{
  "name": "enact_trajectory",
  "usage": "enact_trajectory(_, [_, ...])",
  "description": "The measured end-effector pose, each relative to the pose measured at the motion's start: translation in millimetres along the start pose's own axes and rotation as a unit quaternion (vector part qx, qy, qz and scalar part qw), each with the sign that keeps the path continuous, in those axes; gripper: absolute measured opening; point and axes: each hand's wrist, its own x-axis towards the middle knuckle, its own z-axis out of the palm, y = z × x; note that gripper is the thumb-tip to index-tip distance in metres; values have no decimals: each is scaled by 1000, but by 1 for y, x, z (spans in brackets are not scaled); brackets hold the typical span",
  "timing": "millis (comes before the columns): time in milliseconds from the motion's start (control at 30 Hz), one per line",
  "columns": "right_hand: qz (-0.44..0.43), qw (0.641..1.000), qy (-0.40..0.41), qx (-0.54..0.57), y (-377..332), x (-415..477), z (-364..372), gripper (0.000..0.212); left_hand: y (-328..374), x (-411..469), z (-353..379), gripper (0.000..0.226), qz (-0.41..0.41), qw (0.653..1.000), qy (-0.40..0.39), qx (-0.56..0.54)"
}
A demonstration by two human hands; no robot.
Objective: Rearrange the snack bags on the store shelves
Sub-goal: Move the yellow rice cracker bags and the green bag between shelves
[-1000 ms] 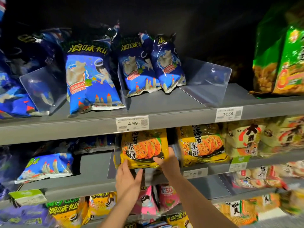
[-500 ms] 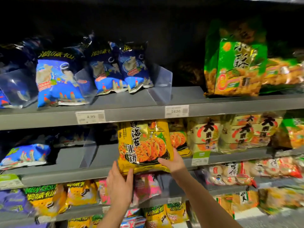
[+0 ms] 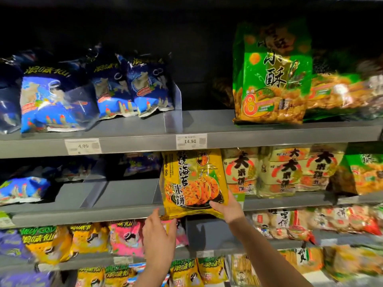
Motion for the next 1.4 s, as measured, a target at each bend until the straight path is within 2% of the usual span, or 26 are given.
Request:
enact_trajectory(100, [21, 1000, 12, 18, 2, 17, 4, 79, 5, 8, 11, 43, 44, 998, -29, -22])
enact_trajectory(200, [24, 999, 28, 33, 3, 31, 18, 74, 11, 21, 21, 38, 79, 994, -62, -36])
enact_trajectory(267, [17, 999, 45, 0, 5, 39, 33, 70, 14, 31, 26, 38, 84, 993, -73, -32])
enact_trajectory(333, [6, 992, 88, -86, 7, 46, 44, 71, 14, 41, 31, 39, 79, 994, -73, -37])
enact_trajectory(400, [-24, 967, 144, -208, 9, 47, 48, 71, 13, 48, 36, 41, 83, 993, -82, -36])
enact_trajectory(467, [-85, 919, 195, -331, 9, 42, 47, 76, 15, 51, 38, 46, 90, 991, -98, -25])
enact_trajectory(533, [-132, 873, 210, -419, 14, 38, 49, 80, 17, 52, 42, 53, 86, 989, -114, -27])
enact_trajectory(600, [-159, 857, 203, -446, 19, 31, 55, 74, 19, 51, 44, 56, 85, 989, -117, -23])
enact_trajectory(700, [-194, 852, 188, -448, 31, 25, 60, 69, 18, 50, 45, 56, 94, 988, -121, -23])
enact_trajectory(900, [-201, 820, 132, -519, 40, 18, 66, 48, 7, 47, 47, 61, 116, 986, -123, 11])
enact_trajectory(1100, [-183, 795, 112, -568, 43, 19, 69, 53, 3, 50, 46, 63, 135, 981, -101, 92])
enact_trajectory(1267, [-154, 804, 96, -567, 42, 34, 74, 43, 17, 75, 51, 61, 125, 976, -120, 134])
enact_trajectory(1400, [-114, 825, 35, -552, 34, 54, 76, 47, 28, 93, 55, 65, 100, 972, -145, 158])
